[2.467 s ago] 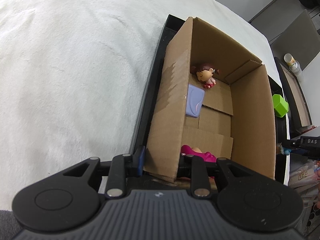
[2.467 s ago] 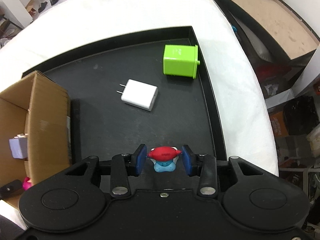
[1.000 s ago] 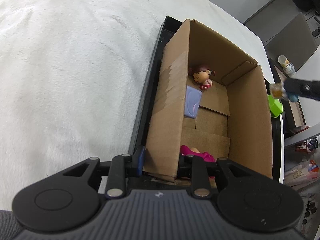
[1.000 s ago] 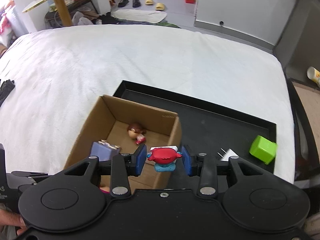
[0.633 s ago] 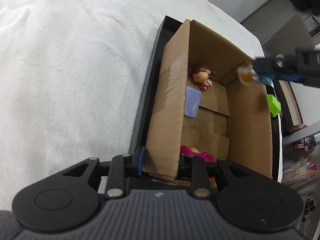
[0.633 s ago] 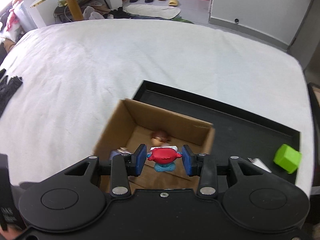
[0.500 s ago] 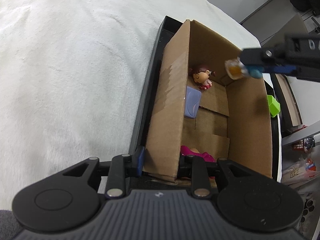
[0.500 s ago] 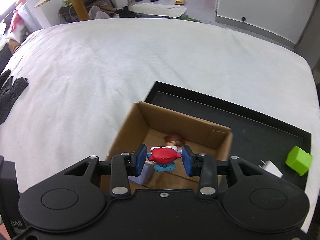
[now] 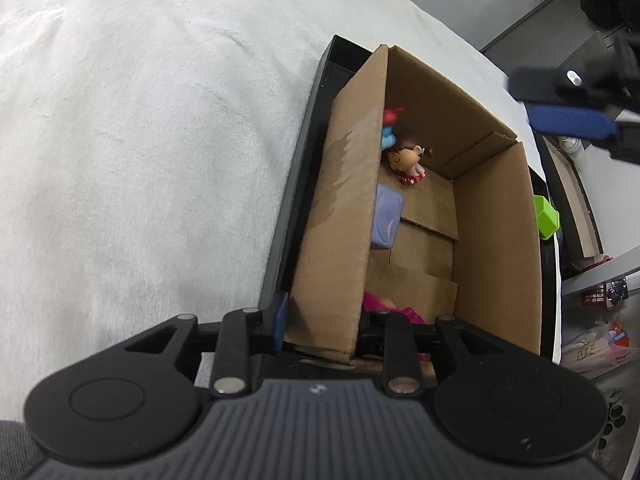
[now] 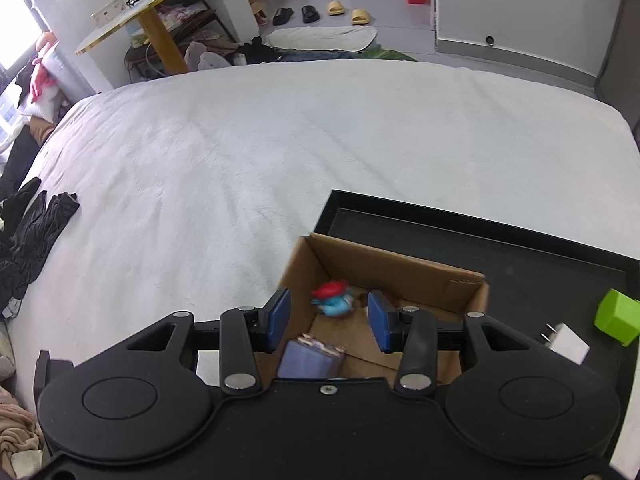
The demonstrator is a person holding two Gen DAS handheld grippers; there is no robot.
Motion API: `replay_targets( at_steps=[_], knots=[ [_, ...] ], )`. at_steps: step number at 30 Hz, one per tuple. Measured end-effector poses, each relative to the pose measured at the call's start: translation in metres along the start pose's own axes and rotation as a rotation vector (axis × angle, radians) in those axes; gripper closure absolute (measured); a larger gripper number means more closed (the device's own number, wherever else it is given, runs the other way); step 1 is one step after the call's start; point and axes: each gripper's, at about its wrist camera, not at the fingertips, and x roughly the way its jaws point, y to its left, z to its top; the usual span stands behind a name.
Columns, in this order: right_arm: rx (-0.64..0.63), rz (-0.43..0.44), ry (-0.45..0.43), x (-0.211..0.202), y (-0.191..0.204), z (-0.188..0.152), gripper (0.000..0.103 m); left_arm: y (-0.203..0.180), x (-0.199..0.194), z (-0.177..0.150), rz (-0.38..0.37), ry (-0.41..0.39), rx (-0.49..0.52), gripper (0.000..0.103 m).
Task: Organize rigid objects
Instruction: 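Open the right gripper to release the troll figure into the box, then move the right gripper to the white phone charger and close on it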
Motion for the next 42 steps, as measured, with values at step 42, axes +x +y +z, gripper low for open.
replay_targets(
  at_steps=[42],
  knots=[
    [-0.001,-0.142,-0.026,-0.058,-0.119,-0.073,0.031,-0.011,-0.002,-0.002,0.06,-0.011,-0.006,0.077]
  ],
)
